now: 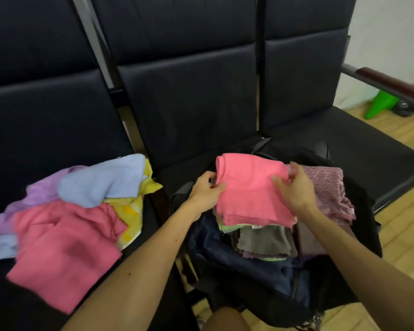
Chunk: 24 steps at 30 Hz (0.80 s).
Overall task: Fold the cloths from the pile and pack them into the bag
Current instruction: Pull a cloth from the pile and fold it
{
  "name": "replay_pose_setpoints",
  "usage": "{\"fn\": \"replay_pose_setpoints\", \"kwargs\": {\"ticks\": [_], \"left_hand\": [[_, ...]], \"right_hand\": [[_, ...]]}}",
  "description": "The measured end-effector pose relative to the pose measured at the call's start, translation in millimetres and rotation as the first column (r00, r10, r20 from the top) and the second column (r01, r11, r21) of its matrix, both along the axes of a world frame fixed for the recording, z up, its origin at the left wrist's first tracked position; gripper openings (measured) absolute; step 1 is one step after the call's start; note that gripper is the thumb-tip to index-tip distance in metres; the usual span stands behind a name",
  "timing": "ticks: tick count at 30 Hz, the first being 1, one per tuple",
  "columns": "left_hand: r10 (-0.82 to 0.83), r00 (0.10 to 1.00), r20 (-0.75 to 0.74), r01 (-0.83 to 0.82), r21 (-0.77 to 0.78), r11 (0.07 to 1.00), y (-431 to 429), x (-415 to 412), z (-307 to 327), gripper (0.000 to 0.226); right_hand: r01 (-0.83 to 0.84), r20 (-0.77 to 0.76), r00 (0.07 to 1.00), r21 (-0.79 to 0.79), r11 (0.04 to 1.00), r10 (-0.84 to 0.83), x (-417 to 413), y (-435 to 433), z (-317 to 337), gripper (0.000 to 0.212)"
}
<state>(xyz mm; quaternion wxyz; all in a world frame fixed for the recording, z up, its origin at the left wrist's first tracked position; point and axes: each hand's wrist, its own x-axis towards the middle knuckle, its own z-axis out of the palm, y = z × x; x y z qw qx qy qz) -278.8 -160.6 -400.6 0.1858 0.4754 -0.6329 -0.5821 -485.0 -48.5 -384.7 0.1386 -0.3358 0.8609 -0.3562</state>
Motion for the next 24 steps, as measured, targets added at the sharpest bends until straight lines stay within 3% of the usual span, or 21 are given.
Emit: {"fn": "replay_pose_setpoints", "kwargs": {"ticks": [2,4,7,10,12,15,18,21,24], "left_hand": [[0.050,0.998,-0.035,-0.049,0.011,0.999,1.3,29.5,13.6,0.025],[0.153,0.985,-0.084,-0.155,-0.025,0.988,7.5,84.9,27.6,0.018],[0.318,0.943,-0.099,-0.325,-0.057,0.944,25.9,171.5,23.1,0.004],[0.495,0.865,0.076,-0.481,-0.148,0.864,47.4,264.8,-9.4,0.008],[0.561,0.786,0.259,-0.523,-0.205,0.828,63.8,316.3,-32.9,0.007],[0.607,0.679,0.413,-0.566,-0.232,0.791,74.8,362.3,-53.6,0.012],[0.536,0.688,0.488,-0.464,-0.272,0.843,74.0,369.6,-57.6,0.019],[0.355,0.729,0.586,-0.213,-0.300,0.930,73.4,359.8,-61.8,0.016],[0.248,0.677,0.692,-0.001,-0.337,0.942,70.3,353.9,-67.7,0.033]], "right_hand": [[0.015,-0.283,0.958,-0.092,0.996,-0.041,19.3,3.7,13.1,0.062],[-0.126,-0.343,0.939,-0.277,0.953,0.025,72.7,4.9,24.5,0.050],[-0.309,-0.262,0.939,-0.359,0.881,0.223,172.6,10.9,12.1,0.043],[-0.503,-0.090,0.863,-0.246,0.829,0.497,274.9,3.1,-22.2,0.042],[-0.643,0.090,0.752,-0.119,0.757,0.653,324.9,-4.4,-37.4,0.045],[-0.816,0.161,0.575,0.051,0.575,0.802,372.8,-20.0,-55.4,0.051],[-0.844,0.095,0.526,0.182,0.505,0.845,400.8,-33.5,-72.8,0.049],[-0.812,0.030,0.507,0.350,0.466,0.861,422.0,-39.8,-92.9,0.048],[-0.788,-0.081,0.496,0.376,0.487,0.865,430.7,-43.9,-108.8,0.038]]}}
